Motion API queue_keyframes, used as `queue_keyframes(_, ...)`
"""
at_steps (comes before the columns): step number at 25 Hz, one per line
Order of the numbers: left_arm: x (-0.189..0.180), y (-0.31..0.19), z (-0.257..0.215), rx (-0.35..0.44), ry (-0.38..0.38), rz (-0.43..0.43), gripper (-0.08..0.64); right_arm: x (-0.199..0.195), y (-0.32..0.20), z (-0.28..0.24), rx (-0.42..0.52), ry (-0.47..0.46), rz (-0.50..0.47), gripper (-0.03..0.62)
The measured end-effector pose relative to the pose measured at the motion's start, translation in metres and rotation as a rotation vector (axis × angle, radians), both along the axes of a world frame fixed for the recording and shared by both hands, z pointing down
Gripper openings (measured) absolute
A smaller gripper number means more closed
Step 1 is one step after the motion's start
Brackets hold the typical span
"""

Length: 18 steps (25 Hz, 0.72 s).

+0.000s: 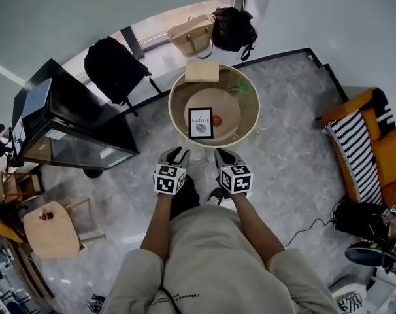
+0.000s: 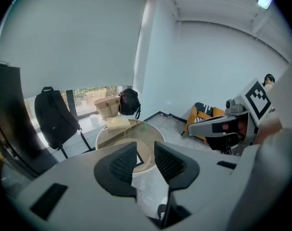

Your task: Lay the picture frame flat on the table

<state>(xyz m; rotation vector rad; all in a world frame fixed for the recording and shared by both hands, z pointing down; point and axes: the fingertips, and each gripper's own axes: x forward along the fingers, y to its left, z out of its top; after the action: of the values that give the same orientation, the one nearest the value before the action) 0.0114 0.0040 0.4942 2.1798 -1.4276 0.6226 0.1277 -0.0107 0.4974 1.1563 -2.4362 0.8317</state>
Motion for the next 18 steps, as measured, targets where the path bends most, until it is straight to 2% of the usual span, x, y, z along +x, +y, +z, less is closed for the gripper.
queue_keyframes(13, 0.027, 0.008, 0.000, 0.002, -0.014, 0.047, 0.123, 0.029, 0.008, -0.003, 0.001, -0.027, 0.069, 0.035)
queue_keyframes(18, 0.027, 0.008, -0.001, 0.004, -0.022, 0.050, 0.123, 0.027, 0.007, -0.004, 0.003, -0.030, 0.063, 0.035)
